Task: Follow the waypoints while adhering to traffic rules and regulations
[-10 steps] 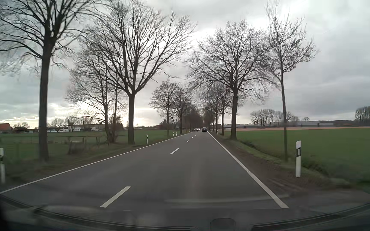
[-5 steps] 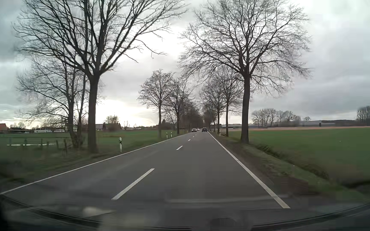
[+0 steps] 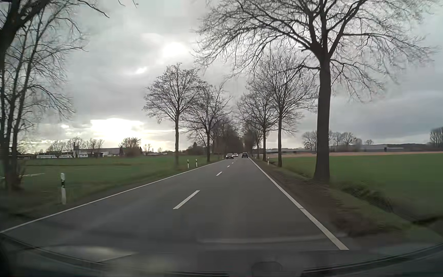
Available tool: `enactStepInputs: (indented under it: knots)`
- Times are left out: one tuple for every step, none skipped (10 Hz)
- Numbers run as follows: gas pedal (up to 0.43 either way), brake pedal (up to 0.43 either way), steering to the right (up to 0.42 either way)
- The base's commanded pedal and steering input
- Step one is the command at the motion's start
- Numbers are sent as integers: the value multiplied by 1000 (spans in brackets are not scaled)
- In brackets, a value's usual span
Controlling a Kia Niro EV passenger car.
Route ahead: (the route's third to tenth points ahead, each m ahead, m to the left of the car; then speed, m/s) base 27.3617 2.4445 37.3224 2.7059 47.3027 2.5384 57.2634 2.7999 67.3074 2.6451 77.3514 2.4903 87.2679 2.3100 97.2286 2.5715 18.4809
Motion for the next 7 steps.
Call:
enactStepInputs:
  knots:
    - [240, 0, 3]
    - [240, 0, 3]
    - [240, 0, 3]
    - [240, 0, 3]
    - [240, 0, 2]
    - [240, 0, 2]
    - [240, 0, 2]
